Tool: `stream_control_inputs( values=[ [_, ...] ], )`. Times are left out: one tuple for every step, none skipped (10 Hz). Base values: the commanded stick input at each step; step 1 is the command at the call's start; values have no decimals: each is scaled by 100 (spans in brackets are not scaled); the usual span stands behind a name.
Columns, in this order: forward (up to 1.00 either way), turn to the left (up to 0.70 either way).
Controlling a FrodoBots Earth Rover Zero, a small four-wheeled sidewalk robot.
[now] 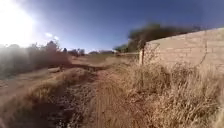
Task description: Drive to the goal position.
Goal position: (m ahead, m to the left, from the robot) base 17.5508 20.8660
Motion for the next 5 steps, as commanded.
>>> stream_control_inputs(
  values=[
    [50,0],
    [50,0],
    [50,0],
    [50,0],
    [50,0]
  ],
)
